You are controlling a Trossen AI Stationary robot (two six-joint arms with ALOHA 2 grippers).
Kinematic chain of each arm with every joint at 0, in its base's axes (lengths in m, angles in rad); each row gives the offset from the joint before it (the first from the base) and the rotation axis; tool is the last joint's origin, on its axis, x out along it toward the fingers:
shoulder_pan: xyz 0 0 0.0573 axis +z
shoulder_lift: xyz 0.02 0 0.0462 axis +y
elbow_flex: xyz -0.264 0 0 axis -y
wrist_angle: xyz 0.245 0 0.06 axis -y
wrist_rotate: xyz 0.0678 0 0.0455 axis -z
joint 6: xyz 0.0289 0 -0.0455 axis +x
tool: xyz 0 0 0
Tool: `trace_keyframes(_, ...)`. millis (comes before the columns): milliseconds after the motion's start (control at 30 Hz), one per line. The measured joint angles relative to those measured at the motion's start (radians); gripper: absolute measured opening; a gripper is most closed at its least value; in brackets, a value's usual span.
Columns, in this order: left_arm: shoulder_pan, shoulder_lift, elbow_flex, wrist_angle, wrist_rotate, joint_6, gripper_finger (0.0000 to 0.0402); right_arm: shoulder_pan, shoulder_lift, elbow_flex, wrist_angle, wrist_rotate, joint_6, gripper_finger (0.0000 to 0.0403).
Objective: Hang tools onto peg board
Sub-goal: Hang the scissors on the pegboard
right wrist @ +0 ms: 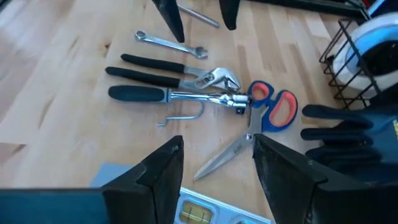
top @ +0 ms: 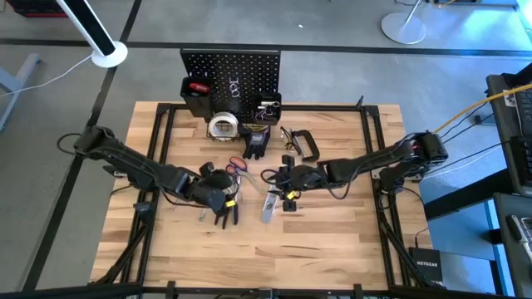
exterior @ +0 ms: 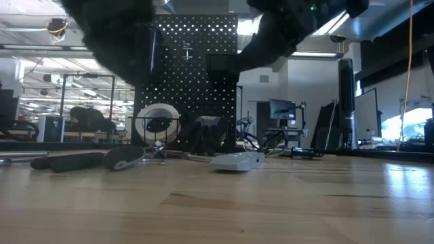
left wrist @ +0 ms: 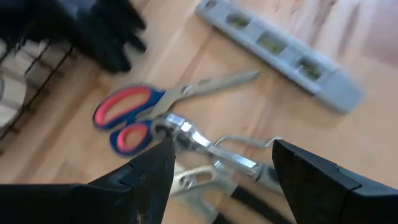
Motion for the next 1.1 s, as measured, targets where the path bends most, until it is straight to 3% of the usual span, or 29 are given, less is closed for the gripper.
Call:
trace_keyframes(200, 0.0, -0.005, -0.126, 0.068, -0.007, -0.111, 0.0254, 0.0, 0.059, 0.0, 0.047, 0.006, 0.027, 0.0195)
trace_keyframes(467, 0.0, -0.005, -0.231, 0.186, -0.024, -0.141, 0.0254, -0.013, 0.134, 0.007, 0.236, 0.007, 0.03, 0.0195)
trace_keyframes(667, 0.0, -0.005, -0.232, 0.178, -0.026, -0.141, 0.0254, -0.072, 0.234, 0.147, 0.126, 0.026, 0.124, 0.0195)
trace_keyframes(867, -0.016, -0.005, -0.232, 0.176, -0.027, -0.141, 0.0254, -0.122, 0.367, 0.35, -0.139, 0.025, 0.213, 0.0195)
trace_keyframes(1100, -0.034, -0.005, -0.232, 0.176, -0.027, -0.146, 0.0254, -0.139, 0.472, 0.43, -0.193, 0.016, 0.294, 0.0195)
